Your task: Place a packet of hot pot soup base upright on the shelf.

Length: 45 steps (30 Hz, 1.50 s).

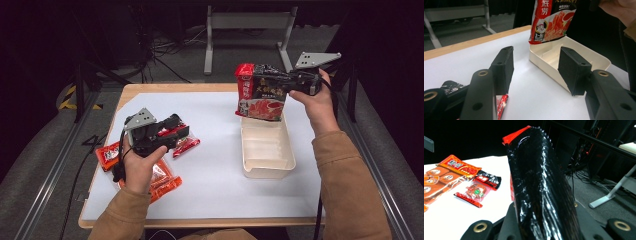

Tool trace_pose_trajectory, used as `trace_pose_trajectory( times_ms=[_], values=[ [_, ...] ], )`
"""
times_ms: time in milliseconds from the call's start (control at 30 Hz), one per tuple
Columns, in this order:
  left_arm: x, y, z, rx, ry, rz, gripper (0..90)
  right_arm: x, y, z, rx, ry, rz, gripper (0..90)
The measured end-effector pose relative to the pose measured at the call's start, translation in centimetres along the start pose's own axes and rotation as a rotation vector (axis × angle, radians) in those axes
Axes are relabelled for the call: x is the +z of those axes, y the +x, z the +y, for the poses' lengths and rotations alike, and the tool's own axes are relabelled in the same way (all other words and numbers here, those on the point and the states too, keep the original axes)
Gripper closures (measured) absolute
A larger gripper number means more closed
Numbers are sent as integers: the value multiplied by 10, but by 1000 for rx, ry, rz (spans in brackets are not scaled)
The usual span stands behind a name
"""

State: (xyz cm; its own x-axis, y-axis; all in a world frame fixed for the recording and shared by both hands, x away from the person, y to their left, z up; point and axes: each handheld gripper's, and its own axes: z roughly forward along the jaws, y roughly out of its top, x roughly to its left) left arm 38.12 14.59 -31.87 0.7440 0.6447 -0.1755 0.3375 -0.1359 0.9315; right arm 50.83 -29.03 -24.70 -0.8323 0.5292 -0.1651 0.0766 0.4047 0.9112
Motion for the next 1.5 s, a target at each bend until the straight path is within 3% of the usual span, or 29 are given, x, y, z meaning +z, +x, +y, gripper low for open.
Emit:
trace_pose_trajectory(
  times_ms=[533, 967, 1367, 1500],
  values=[
    [0, 1, -1, -4, 9, 3, 467, 8, -10, -24, 20, 30, 20, 791],
    [1, 1, -1, -2, 11, 3, 465, 10, -12, -38, 42, 38, 14, 789],
    [2, 3, -3, -3, 15, 7, 461, 21, -9, -59, 61, 84, 22, 779],
    [3, 3, -3, -10, 19, 6, 459, 19, -10, -66, 73, 72, 18, 777]
  ],
)
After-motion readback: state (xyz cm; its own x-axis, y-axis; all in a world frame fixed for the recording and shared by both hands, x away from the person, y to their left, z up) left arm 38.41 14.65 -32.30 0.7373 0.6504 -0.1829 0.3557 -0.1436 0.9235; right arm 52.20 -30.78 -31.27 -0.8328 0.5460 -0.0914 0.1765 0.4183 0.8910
